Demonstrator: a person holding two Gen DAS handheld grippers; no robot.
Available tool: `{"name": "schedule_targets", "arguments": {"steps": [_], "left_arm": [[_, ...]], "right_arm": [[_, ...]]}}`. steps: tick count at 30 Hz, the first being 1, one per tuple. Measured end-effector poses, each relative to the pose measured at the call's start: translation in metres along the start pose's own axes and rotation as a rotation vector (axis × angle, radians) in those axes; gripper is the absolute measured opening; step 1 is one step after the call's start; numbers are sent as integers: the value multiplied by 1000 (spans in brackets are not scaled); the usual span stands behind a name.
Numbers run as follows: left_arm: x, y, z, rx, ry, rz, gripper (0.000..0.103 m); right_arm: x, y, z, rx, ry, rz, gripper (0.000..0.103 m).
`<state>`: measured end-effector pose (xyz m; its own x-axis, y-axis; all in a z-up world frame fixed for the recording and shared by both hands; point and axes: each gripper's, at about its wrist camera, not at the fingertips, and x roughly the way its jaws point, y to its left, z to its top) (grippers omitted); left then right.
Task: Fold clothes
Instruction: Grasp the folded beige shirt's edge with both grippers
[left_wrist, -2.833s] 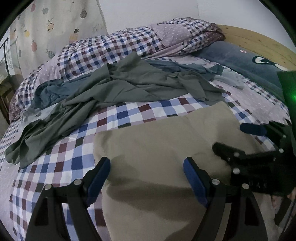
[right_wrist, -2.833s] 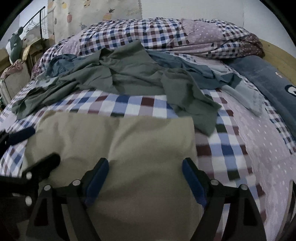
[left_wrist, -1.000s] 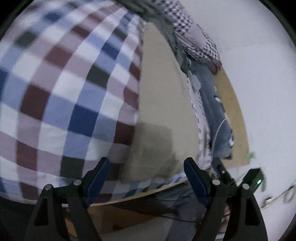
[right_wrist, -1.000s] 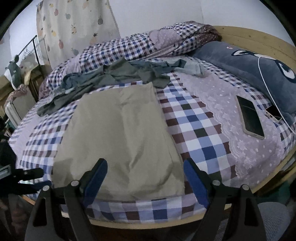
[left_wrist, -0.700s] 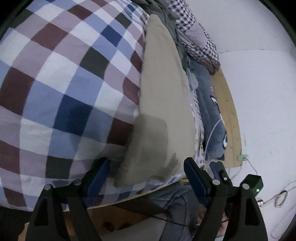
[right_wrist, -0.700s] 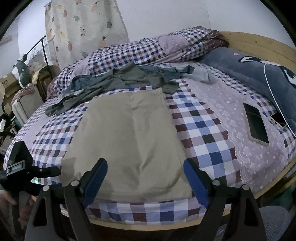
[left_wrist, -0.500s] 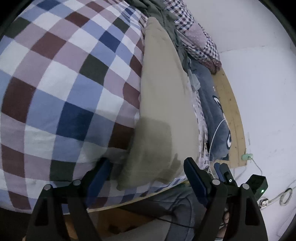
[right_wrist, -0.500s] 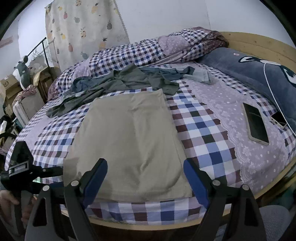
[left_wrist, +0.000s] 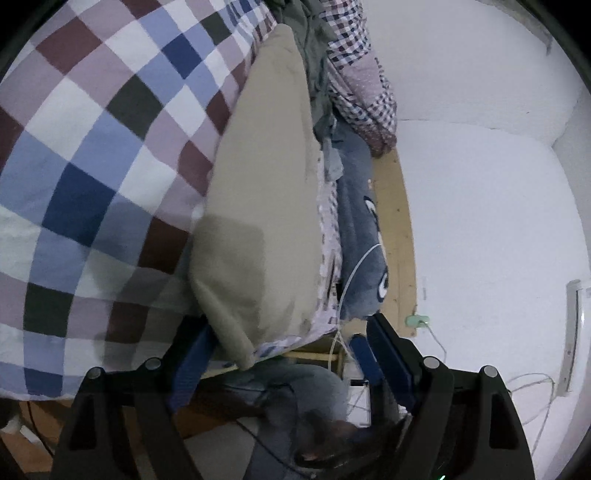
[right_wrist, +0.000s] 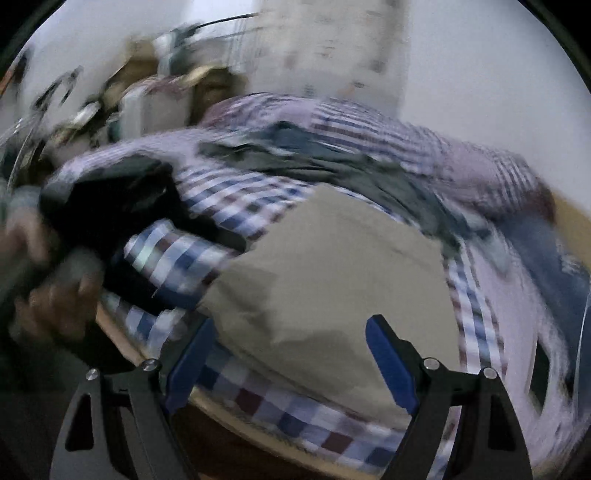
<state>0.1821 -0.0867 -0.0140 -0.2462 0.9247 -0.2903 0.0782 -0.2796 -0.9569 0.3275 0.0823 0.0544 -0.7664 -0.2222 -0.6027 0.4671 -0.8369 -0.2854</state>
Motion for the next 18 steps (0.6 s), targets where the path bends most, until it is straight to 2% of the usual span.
{"name": "schedule_targets", "arguments": {"steps": [2,3,5,6,8,9,10,13,14,15,16,18], "left_arm": [[-2,-3,2,-6,1,-24,84],[-3,-3,2,-4,3,-26,84],[-6,-4,2,0,5,-28,84],[-6,-3,2,-2,4,-29,84],[-6,0,2,-7,8,-28,84],[-9,1,1,-8,9,-25,84],[-10,4,1,-12,4,-11,84],[-15,11,2,-25,-12,33,83],[-17,14,1,-31,-17,44,79],[-20,17,0,-38,-21,53,67],[-20,18,0,-37,-19,63,60],[-19,16,0,-27,-18,77,26]], "right_arm": [[12,24,-2,-122,13,-7,85],[18,37,-4,-183,20,-12,80],[30,55,-8,-283,35,-38,63],[37,62,-9,-318,42,-54,48],[49,70,-11,-362,54,-87,42],[56,74,-12,-383,60,-103,30],[61,76,-13,-398,65,-118,6],[56,69,-8,-372,40,-138,3],[51,65,-4,-363,22,-135,3],[46,63,-2,-360,7,-138,3],[43,63,-1,-361,-2,-141,3],[41,64,-3,-368,2,-143,3]]}}
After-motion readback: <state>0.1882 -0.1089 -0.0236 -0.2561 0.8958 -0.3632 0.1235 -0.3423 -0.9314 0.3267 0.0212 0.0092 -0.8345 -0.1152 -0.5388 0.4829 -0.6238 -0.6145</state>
